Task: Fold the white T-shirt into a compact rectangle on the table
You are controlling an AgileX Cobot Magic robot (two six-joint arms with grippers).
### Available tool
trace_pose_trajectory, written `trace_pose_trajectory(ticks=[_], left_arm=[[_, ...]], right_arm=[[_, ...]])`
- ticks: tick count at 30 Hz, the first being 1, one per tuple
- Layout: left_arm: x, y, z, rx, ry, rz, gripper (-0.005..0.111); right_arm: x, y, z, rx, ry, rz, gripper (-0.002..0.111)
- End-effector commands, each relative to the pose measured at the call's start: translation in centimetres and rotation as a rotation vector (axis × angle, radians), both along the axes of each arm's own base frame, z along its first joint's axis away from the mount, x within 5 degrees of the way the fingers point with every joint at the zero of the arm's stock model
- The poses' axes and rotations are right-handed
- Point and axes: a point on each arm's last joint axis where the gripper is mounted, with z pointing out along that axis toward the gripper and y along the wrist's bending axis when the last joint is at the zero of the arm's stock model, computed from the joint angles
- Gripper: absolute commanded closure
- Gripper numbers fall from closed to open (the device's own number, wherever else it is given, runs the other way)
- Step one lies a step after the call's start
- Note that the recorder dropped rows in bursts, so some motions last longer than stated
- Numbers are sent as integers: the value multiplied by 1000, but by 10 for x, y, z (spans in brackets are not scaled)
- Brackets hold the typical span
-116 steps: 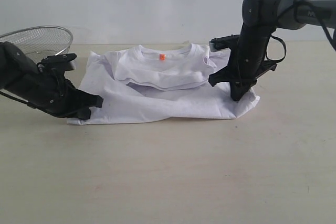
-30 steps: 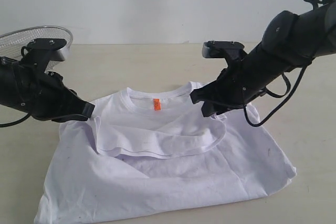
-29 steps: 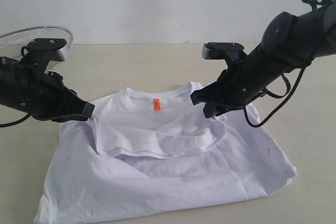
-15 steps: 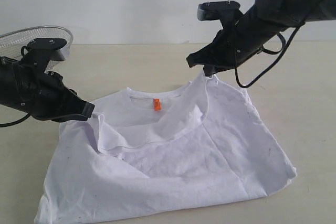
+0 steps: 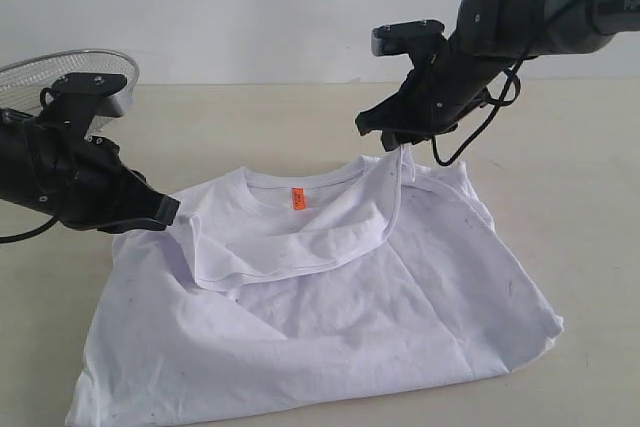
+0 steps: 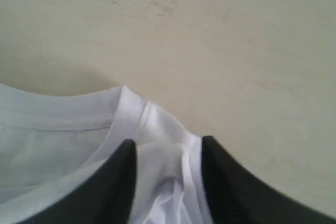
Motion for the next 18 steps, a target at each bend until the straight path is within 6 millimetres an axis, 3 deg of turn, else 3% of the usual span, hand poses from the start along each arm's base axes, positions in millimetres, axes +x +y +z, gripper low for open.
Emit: trace_pose_trajectory(ticks=[1, 2, 6, 9, 14, 18], left_arm=[[2, -1, 3, 6, -21, -4, 102], [2, -1, 3, 6, -21, -4, 102], [-1, -2, 1, 11, 9, -38, 102], [-5, -3, 0, 8, 42, -65, 102], [-19, -6, -3, 5, 155, -203, 102], [-19, -7, -8, 5, 180, -203, 102]], right_arm=[[-1, -4, 20, 4, -30, -22, 46], [-4, -5, 25, 1, -14, -28, 50], [-22, -11, 34, -75, 136, 1, 84], [-36, -12, 32, -104, 276, 63, 106], [-48, -11, 29, -117, 396, 144, 108], [-50, -11, 29, -121, 412, 171, 108]])
